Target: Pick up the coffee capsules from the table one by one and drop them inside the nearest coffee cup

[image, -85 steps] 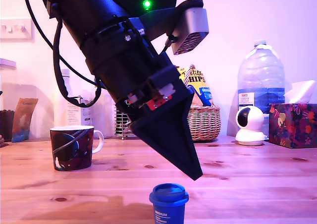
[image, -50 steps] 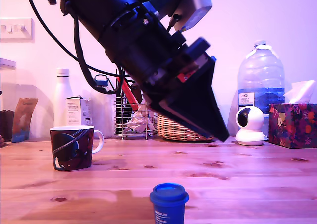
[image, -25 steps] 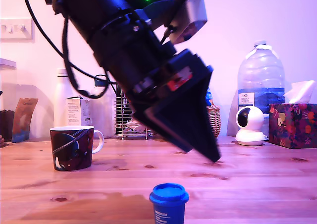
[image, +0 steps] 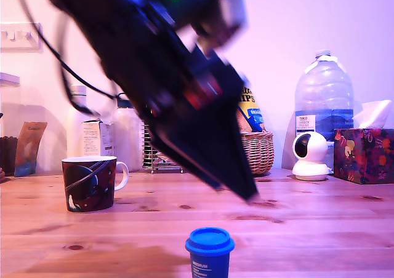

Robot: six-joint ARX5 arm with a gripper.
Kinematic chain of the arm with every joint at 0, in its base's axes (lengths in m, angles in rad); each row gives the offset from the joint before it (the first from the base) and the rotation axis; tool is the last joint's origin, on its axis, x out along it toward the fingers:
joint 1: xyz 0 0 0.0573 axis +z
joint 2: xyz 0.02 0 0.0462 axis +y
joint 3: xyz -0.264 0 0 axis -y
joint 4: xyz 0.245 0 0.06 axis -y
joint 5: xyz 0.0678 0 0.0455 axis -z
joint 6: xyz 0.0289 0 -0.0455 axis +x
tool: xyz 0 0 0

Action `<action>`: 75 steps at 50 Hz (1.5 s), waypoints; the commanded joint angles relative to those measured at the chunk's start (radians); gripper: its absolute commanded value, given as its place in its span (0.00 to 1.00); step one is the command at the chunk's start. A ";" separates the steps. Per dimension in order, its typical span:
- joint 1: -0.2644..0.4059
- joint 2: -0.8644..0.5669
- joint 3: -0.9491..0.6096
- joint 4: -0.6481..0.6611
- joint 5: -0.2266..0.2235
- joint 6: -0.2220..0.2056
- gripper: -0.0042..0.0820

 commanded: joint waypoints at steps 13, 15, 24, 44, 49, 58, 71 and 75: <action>0.001 -0.046 -0.134 0.084 0.001 -0.006 0.81; -0.002 -0.046 -0.145 0.097 0.001 -0.012 0.81; -0.008 -0.046 -0.192 0.164 0.001 -0.022 0.81; -0.010 -0.045 -0.256 0.253 -0.002 -0.031 0.81; -0.010 -0.043 -0.258 0.260 -0.002 -0.033 0.81; -0.010 -0.021 -0.260 0.267 0.006 -0.041 0.81; -0.010 -0.005 -0.263 0.297 0.035 -0.055 0.81; -0.010 0.007 -0.263 0.301 0.035 -0.055 0.81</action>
